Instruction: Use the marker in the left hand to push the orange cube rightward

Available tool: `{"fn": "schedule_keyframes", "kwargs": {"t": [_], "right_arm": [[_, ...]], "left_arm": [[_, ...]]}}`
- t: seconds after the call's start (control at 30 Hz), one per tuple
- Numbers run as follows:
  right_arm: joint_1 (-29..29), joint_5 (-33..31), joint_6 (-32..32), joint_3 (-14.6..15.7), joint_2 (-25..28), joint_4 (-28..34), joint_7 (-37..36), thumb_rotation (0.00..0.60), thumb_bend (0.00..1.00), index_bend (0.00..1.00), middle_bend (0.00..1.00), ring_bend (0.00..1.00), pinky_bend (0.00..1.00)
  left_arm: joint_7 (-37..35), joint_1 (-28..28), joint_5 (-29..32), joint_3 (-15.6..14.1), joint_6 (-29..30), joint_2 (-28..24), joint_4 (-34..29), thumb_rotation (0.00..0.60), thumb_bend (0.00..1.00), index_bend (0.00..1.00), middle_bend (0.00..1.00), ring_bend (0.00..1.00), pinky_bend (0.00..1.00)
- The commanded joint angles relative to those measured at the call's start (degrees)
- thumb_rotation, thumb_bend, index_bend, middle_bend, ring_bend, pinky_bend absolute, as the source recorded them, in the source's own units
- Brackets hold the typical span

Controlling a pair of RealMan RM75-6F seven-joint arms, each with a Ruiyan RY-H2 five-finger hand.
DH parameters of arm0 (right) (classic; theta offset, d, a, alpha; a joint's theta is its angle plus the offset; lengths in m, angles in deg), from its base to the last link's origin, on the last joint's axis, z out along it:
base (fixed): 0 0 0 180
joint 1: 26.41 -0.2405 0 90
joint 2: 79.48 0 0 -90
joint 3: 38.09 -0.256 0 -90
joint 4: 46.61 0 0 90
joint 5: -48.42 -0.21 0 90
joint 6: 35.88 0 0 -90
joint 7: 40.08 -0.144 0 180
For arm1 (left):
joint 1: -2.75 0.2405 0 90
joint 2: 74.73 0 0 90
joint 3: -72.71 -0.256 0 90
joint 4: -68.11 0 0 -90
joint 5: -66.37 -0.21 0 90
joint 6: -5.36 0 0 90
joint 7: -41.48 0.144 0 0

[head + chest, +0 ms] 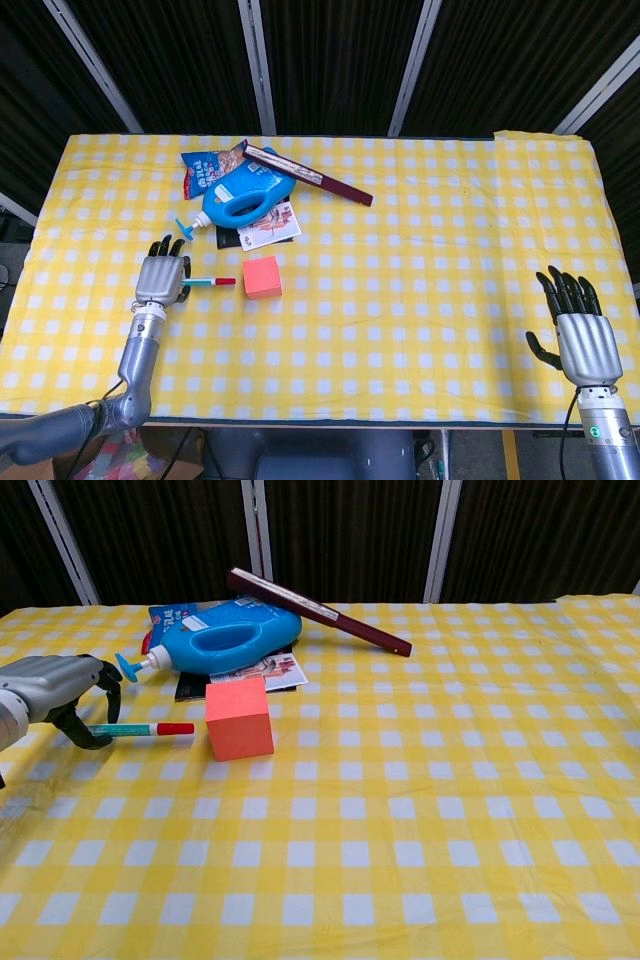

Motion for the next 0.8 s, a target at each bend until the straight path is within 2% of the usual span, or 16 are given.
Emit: {"fn": "schedule_keyframes", "kwargs": {"t": [0.03,0.37,0.8], "right_arm": [[0.0,0.0,0.0,0.0,0.0,0.0,-0.1,0.6,0.38,0.0,0.0,0.0,0.0],[0.0,-0.1,-0.1,-0.1,0.2,0.1,-0.6,0.6,0.38,0.0,0.0,0.0,0.0],[0.1,-0.3,0.0,-0.2,0.3,0.0,-1.2,0.6,0.38,0.0,0.0,0.0,0.0]], "left_arm": [[0.5,-0.4,0.6,0.4,0.0,0.6,0.1,0.6,0.44,0.62,0.11,0.0,0.11],[2.5,-3.9,1.5,2.4,-0.6,4.8,1.8,0.6,0.44,0.63,0.11,0.0,0.11],[6.0,-7.8,1.7,2.9,-0.7,9.9,1.9,0.6,0.44,0.63,0.12,0.0,0.11]]}}
